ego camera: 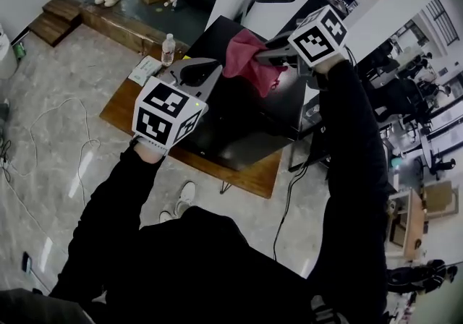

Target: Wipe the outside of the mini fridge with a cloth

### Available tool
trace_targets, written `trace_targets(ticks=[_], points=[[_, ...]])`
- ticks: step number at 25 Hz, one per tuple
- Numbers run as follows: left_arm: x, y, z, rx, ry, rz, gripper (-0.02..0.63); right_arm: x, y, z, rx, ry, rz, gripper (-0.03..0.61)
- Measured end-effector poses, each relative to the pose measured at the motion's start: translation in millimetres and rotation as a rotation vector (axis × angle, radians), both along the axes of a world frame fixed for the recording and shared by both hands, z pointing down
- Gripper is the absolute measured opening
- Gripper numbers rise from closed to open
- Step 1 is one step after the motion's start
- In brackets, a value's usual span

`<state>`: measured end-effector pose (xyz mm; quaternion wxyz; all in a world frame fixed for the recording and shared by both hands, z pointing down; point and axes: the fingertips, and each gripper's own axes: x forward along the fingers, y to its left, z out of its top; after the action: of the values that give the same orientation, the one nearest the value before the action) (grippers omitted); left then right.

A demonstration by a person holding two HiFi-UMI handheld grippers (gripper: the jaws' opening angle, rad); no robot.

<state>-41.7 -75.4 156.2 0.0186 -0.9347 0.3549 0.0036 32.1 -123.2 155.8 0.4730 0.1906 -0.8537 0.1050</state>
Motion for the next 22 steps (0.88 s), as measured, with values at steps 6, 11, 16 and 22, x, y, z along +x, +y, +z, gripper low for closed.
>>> trace_targets(ticks=[6, 11, 16, 22], points=[[-14, -52, -2, -0.005, -0.026, -0.035, 0.006, -22, -86, -2, 0.007, 0.058, 0.01, 0.067], [-10, -88, -7, -0.008, -0.028, -0.054, 0.006, -9, -147, 9, -0.009, 0.136, -0.003, 0.067], [-4, -132, 2, -0.018, -0.032, -0.069, 0.006, 3, -213, 39, -0.029, 0.176, 0.005, 0.067], [10, -186, 16, -0.044, -0.041, -0.068, 0.006, 24, -289, 89, -0.04, 0.249, 0.015, 0.071]])
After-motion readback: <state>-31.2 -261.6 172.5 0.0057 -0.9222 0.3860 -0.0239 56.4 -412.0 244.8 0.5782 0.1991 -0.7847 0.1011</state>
